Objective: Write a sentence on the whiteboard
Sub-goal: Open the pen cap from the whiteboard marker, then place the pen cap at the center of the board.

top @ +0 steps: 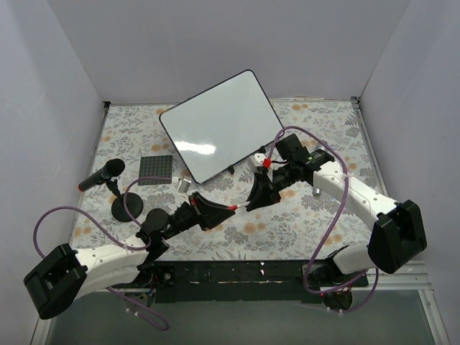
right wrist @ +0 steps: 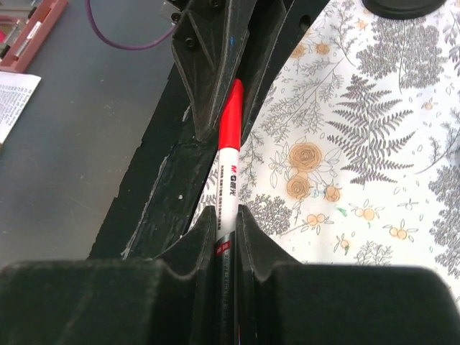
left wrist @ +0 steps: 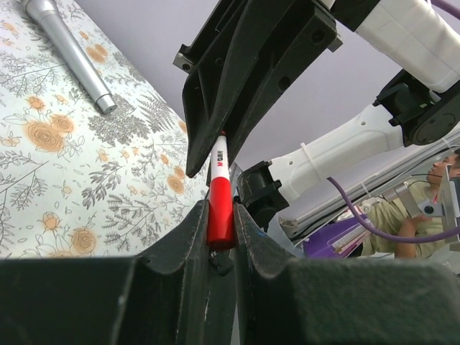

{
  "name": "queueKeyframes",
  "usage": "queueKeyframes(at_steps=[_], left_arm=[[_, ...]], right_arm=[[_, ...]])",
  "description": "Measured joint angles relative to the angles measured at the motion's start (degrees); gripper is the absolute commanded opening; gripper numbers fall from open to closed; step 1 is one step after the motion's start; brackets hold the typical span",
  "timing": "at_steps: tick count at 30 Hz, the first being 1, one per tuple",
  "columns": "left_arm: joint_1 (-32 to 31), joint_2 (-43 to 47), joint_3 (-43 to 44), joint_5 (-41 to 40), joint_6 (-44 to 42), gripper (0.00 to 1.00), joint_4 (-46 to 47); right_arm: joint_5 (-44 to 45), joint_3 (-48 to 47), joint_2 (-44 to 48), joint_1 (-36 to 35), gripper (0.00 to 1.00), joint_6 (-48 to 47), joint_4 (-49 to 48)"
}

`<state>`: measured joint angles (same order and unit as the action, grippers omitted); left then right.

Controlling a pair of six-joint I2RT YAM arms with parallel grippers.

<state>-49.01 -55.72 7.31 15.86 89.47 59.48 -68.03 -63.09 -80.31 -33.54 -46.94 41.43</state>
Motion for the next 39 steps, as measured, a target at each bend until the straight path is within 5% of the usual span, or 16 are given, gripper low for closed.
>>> queueKeyframes(at_steps=[11,16,22,28,37,39], left_arm=[[1.3,25.2,-2.0,-6.5,-6.4,0.00,-19.0],[1.3,25.8,-1.7,-8.1,-7.4,0.00,-25.9],[-1.4,10.0,2.1,-9.1,-8.0,0.00,-32.0],[-7.8,-18.1,14.8,-11.6,-11.2,0.00,-31.2],[-8.9,-44.7,30.9,-13.5,-13.1,0.07,-27.0],[-8.9,-49.0,34.9,-13.7,-13.1,0.15,-26.9]], right_arm=[[2.6,10.8,8.9,6.2,0.01,-8.6,3.7],[6.0,17.0,13.6,17.6,0.01,0.2,-6.1],[14.6,26.1,20.6,30.1,0.01,14.7,-19.1],[17.7,26.2,23.6,38.3,0.01,21.2,-26.2],[17.3,26.2,23.8,42.9,0.01,22.8,-26.7],[17.0,26.2,23.8,43.2,0.01,22.8,-26.6]])
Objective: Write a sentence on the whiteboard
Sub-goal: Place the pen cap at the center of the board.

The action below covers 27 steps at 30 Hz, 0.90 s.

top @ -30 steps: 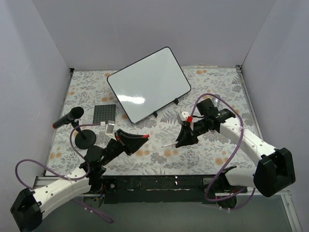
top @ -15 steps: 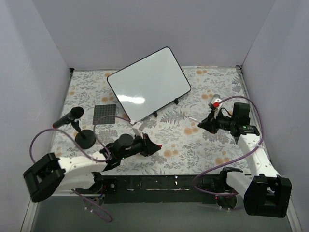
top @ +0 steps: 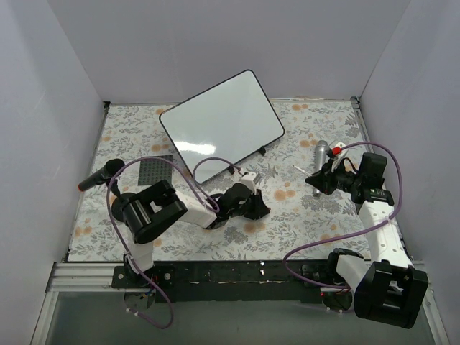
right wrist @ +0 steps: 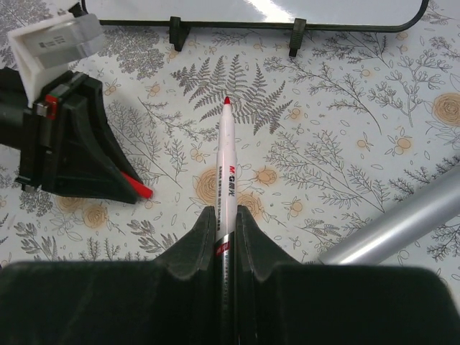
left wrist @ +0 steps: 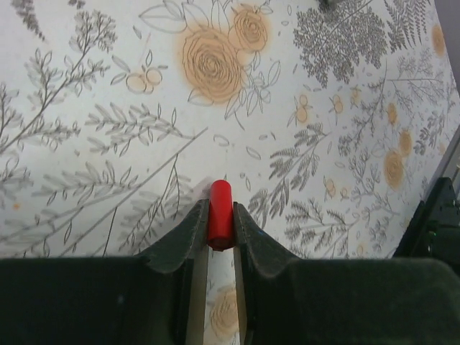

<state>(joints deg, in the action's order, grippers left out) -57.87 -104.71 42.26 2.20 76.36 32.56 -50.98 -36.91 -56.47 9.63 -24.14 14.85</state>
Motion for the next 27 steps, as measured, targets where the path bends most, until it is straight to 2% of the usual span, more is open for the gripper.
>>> queueKeyframes(at_steps=[3,4,7,10,11,17,21,23,24,27], left_arm=[[0.0,-4.9,5.3,-0.3,0.5,0.24,-0.1],[0.0,-6.1,6.8,-0.6,0.6,0.34,-0.1],[0.0,-8.3,10.3,-0.5,1.2,0.43,-0.1],[0.0,-9.2,12.5,0.2,1.5,0.47,-1.0],[0.0,-9.3,13.0,0.5,1.5,0.54,-1.3],[0.0,-7.7,13.5,1.3,0.9,0.58,-4.0],[0.0,-0.7,10.6,0.3,-1.3,0.64,-6.8],[0.1,5.4,8.0,-0.6,-2.8,0.74,-8.4],[0.2,8.8,6.5,-1.3,-3.5,0.83,-9.2],[0.3,21.1,1.2,-4.7,-6.0,0.95,-12.3]], right_arm=[[-0.2,0.0,0.2,0.5,0.01,0.1,0.0],[-0.3,0.0,0.3,0.7,0.01,0.1,0.0],[-0.4,0.0,0.4,1.0,0.01,0.2,0.0],[-0.3,0.0,0.4,1.3,0.01,0.2,0.0],[-0.3,0.0,0.4,1.3,0.01,0.2,0.0],[-0.4,0.0,0.4,1.8,0.01,0.2,0.0],[-0.5,0.0,0.4,2.4,0.01,0.2,0.0],[-0.6,0.0,0.4,2.7,0.01,0.0,0.2],[-0.7,0.0,0.4,2.8,0.01,0.0,0.2],[-1.5,0.0,0.3,2.9,0.01,-0.8,0.8]])
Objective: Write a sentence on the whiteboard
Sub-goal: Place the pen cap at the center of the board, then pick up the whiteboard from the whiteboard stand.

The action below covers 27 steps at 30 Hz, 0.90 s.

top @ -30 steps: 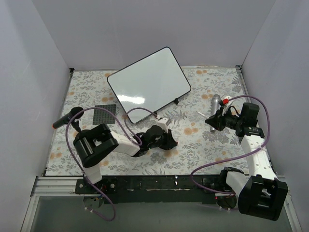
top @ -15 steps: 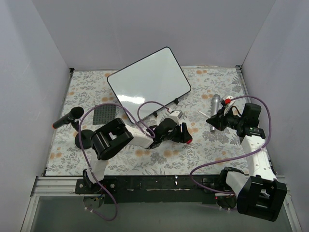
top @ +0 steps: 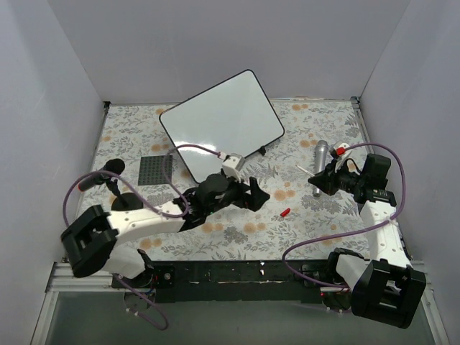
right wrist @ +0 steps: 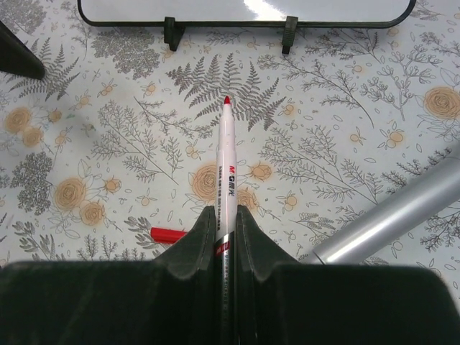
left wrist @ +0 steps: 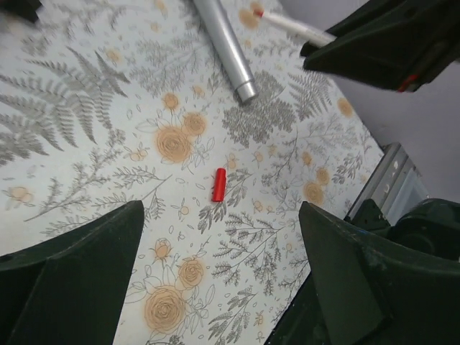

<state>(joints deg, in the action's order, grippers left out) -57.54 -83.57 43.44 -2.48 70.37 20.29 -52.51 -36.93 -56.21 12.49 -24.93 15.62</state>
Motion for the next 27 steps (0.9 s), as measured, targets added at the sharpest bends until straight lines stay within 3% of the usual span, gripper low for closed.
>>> queueKeyframes(at_steps=[6,11,19,27], left_arm=[[3.0,23.0,-6.6,-5.6,-3.6,0.98,-5.9],[15.7,32.3,-7.9,-3.0,-4.4,0.98,-11.9],[35.9,25.9,-7.9,10.8,-1.9,0.98,-14.8],[40.6,19.9,-8.2,12.7,-0.6,0.98,-13.6]], right_arm=[[-2.6,0.0,-1.2,0.2,0.01,-2.0,1.9],[-4.8,0.0,-1.3,0.2,0.01,-3.6,3.4],[-6.4,0.0,-1.3,0.3,0.01,-5.4,4.6],[-7.8,0.0,-1.2,0.3,0.01,-6.8,5.6]])
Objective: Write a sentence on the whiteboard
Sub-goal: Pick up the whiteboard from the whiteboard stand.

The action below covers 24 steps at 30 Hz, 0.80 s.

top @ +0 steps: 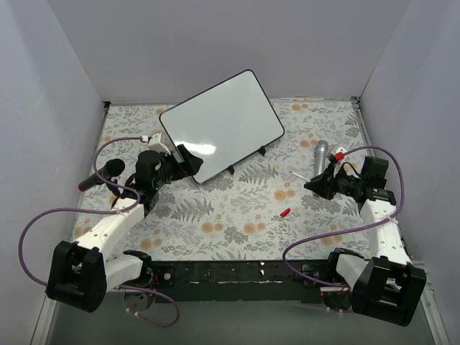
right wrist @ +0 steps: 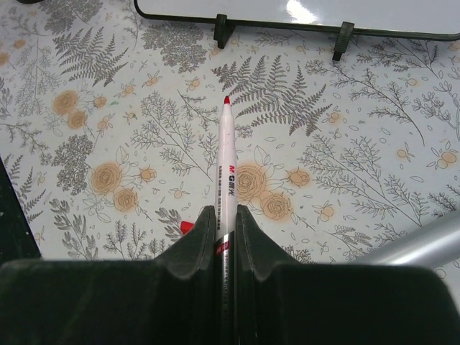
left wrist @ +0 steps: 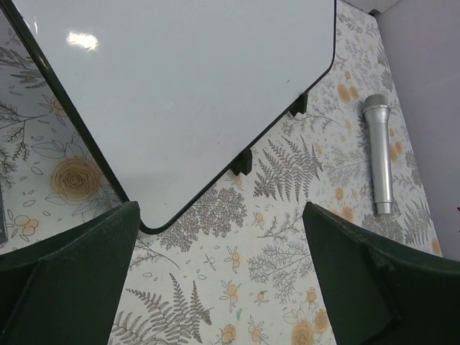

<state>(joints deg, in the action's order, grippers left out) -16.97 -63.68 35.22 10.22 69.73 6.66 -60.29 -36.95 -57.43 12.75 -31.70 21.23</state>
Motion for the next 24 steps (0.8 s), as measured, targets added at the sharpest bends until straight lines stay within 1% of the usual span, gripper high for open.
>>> queueKeyframes(at_steps=[4,6,11,15,18,21,22,24], left_arm=[[0.0,-0.4,-2.1,-1.9,-0.1,0.98,3.9],[0.0,-1.0,-3.0,-2.1,-1.2,0.97,4.7],[0.0,-0.7,-3.3,-0.1,-5.8,0.95,5.4],[0.0,0.2,-2.3,2.3,-10.1,0.94,4.2],[-0.3,0.3,1.1,4.5,-13.5,0.93,0.6],[-0.4,0.7,5.0,6.6,-16.5,0.88,-3.3],[-0.4,1.3,5.9,7.1,-17.3,0.81,-4.8],[-0.4,2.8,7.5,7.8,-18.6,0.73,-8.2]], right_arm=[[-0.3,0.0,0.1,0.0,0.01,-0.2,0.2],[-0.4,0.0,0.1,0.0,0.01,-0.3,0.3],[-0.6,0.0,0.1,0.0,0.01,-0.3,0.9],[-0.8,0.0,0.1,0.0,0.01,-0.5,1.2],[-1.0,0.0,0.1,0.0,0.01,-0.7,1.4],[-1.0,0.0,0.2,0.0,0.01,-0.7,1.4],[-1.0,0.0,0.2,0.0,0.01,-0.8,1.4],[-1.1,0.0,0.5,0.0,0.01,-0.9,1.4]])
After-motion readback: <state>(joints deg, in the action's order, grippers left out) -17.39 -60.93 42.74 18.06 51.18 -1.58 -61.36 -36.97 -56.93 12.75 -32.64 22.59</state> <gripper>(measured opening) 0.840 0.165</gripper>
